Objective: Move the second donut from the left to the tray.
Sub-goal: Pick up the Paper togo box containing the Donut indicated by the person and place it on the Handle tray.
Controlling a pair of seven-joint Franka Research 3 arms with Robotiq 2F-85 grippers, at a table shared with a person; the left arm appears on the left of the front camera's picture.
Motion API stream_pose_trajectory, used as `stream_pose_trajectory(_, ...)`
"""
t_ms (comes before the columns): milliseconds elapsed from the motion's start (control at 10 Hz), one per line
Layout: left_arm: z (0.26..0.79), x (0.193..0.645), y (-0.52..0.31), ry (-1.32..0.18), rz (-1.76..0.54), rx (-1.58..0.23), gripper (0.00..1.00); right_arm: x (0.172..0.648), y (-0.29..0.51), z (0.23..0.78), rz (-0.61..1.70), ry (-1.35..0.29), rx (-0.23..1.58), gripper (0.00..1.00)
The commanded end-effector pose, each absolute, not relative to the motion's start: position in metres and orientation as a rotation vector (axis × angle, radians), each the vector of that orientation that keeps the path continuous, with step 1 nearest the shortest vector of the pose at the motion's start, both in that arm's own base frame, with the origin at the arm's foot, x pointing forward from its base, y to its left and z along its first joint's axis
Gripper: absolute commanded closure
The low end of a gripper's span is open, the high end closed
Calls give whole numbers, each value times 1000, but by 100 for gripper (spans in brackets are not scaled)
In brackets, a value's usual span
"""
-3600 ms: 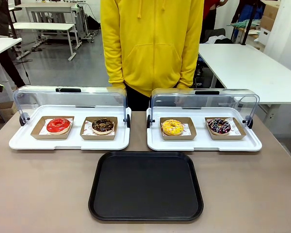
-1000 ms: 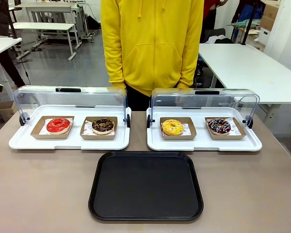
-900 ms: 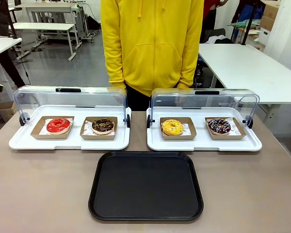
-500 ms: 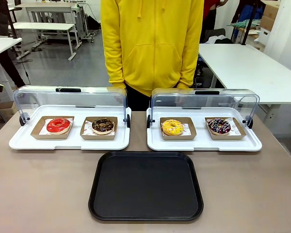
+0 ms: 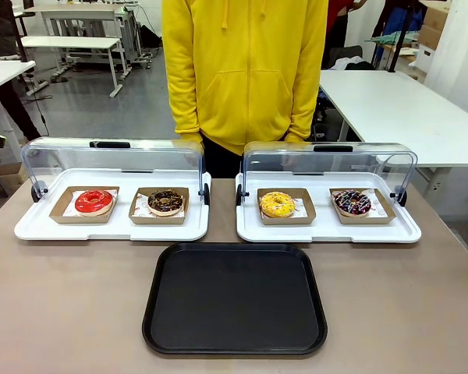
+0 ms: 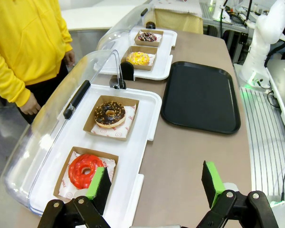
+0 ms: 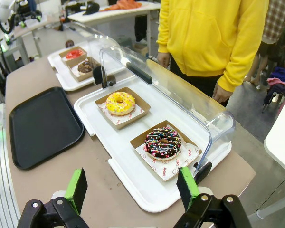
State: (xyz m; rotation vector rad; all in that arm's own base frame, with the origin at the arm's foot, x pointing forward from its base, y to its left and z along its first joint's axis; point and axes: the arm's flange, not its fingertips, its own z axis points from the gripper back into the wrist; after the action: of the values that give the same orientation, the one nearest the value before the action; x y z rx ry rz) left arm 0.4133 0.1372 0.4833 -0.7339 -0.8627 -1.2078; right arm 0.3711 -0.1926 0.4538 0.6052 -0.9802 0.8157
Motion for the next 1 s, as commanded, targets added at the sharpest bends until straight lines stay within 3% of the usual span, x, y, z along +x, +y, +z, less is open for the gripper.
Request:
stream_pose_trajectory(0,486,414,137,-865,-1210,-736,0,374,-192,454,823,-1011,604,0)
stream_pose_trajectory(900,486,414,137,-865,-1210,-736,0,374,-192,454,823,-1011,604,0)
